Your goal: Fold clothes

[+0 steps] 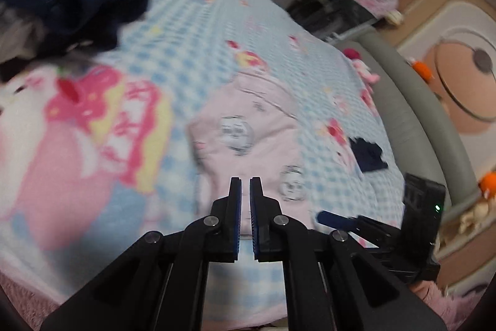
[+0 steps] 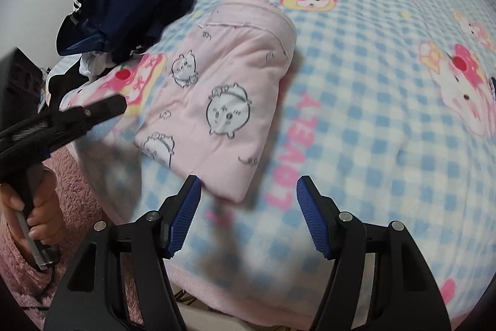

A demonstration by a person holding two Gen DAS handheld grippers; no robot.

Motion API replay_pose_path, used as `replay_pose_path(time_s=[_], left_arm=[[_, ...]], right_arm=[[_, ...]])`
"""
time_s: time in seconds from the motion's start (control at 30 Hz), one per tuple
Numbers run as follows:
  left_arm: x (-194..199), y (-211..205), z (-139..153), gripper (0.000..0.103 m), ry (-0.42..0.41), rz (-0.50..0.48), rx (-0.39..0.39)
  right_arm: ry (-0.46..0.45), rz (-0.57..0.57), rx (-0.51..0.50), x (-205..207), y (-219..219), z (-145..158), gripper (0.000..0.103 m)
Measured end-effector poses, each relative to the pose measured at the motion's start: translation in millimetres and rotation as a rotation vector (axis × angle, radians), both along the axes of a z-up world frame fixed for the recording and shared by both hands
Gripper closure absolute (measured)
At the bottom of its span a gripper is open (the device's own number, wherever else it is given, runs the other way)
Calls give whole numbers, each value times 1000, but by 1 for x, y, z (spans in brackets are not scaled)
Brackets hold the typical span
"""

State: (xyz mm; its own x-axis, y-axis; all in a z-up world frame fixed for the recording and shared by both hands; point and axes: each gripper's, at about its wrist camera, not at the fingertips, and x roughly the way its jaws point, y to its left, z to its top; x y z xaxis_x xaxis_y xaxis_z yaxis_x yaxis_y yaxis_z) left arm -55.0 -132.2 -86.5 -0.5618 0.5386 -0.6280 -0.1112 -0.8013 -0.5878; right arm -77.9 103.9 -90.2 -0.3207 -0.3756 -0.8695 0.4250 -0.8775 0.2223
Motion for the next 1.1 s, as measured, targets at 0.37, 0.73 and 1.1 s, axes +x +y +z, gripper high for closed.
replay_pose_path(time_s=[0.37, 0.73, 1.1], left_arm=[[-16, 27, -44, 96, -135, -46, -117], [-12, 19, -44, 96, -119, -8, -22], [-5, 7, -42, 95, -127, 51, -26]], right_arm=[[24, -3, 152, 5, -4, -33, 37], [14, 13, 50, 6, 3, -20, 36], [-30, -83, 69, -6, 16, -32, 34]])
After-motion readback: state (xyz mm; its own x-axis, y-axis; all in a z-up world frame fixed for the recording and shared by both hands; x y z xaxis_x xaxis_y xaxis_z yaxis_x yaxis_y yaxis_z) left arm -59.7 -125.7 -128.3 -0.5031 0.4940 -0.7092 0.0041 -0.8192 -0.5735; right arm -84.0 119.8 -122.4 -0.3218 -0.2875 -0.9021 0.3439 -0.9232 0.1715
